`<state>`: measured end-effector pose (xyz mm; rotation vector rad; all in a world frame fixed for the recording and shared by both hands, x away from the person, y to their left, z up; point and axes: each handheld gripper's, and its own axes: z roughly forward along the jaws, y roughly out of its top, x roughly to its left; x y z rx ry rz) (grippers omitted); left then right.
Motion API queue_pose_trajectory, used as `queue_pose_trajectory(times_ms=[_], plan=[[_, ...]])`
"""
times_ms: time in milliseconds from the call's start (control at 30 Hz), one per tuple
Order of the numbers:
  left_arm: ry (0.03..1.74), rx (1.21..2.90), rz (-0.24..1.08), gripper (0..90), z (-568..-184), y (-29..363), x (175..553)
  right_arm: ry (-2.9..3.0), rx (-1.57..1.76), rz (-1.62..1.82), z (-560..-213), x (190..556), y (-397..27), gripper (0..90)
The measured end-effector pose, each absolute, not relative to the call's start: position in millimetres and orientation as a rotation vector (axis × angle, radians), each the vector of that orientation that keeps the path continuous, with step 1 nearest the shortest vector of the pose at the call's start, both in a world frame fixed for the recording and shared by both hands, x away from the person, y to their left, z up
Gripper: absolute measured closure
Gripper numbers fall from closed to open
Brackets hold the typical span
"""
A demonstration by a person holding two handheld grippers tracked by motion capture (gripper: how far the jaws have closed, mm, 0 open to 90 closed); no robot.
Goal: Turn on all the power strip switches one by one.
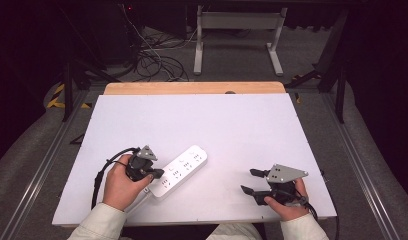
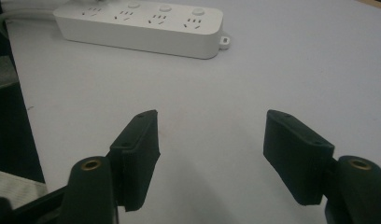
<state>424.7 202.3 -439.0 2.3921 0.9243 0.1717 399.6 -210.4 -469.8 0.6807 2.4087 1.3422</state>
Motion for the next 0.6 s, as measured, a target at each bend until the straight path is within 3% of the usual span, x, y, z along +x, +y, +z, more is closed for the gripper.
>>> queue_pose_trajectory(times_ms=[600], plan=[[0.909, 2.4, 0.177, 90.0, -441.7, 201.3, 426.0, 2.414, 0.675, 1.346, -470.0, 399.3, -209.8, 36.1]])
